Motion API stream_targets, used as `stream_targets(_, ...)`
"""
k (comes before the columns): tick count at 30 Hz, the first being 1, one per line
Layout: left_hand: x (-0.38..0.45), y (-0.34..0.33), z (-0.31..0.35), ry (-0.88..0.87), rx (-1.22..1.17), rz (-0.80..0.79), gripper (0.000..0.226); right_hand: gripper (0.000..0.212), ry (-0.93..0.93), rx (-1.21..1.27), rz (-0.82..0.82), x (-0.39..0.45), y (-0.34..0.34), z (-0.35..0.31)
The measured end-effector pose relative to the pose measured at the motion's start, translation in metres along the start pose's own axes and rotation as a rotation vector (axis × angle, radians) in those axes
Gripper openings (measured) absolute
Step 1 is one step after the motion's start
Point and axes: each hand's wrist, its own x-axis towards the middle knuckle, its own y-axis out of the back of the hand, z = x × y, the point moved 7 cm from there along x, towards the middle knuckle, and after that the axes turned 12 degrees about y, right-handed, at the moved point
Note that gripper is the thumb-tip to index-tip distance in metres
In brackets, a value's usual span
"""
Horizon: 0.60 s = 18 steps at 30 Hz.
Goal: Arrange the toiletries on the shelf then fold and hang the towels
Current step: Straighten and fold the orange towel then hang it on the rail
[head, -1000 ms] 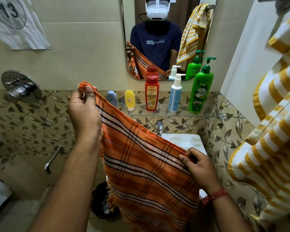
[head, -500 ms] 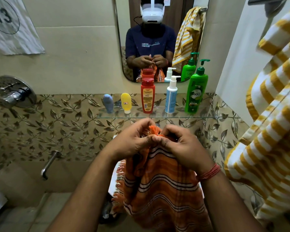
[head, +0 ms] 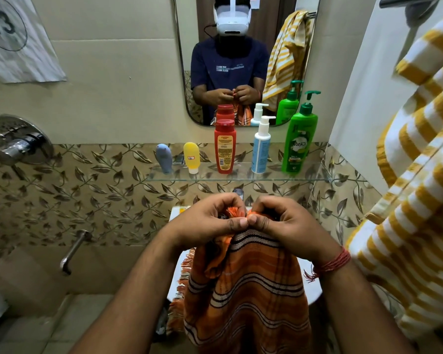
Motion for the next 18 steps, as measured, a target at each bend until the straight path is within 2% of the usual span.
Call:
stream_targets(5,0.002,-0.002,-0.002,-0.02,-0.061,0.005,0.016,0.015,-0.003,0.033,-0.002,-0.004,0.002,0.003)
stream_targets(11,0.004,-0.009,-0.005,0.042,0.036,-0.051,0.016,0.013,-0.028,0.1,-0.036,-0.008,0.004,0.009)
stream_targets(14,0.005,-0.015,-0.007,0.043,0.063,-0.104,0.009,0.007,-0.036,0.112,-0.065,-0.008,0.001,0.012)
stream_targets(18,0.006,-0.02,-0.005,-0.007,-0.012,-0.128,0.012,0.009,-0.022,0.121,-0.056,-0.006,0.0,0.011)
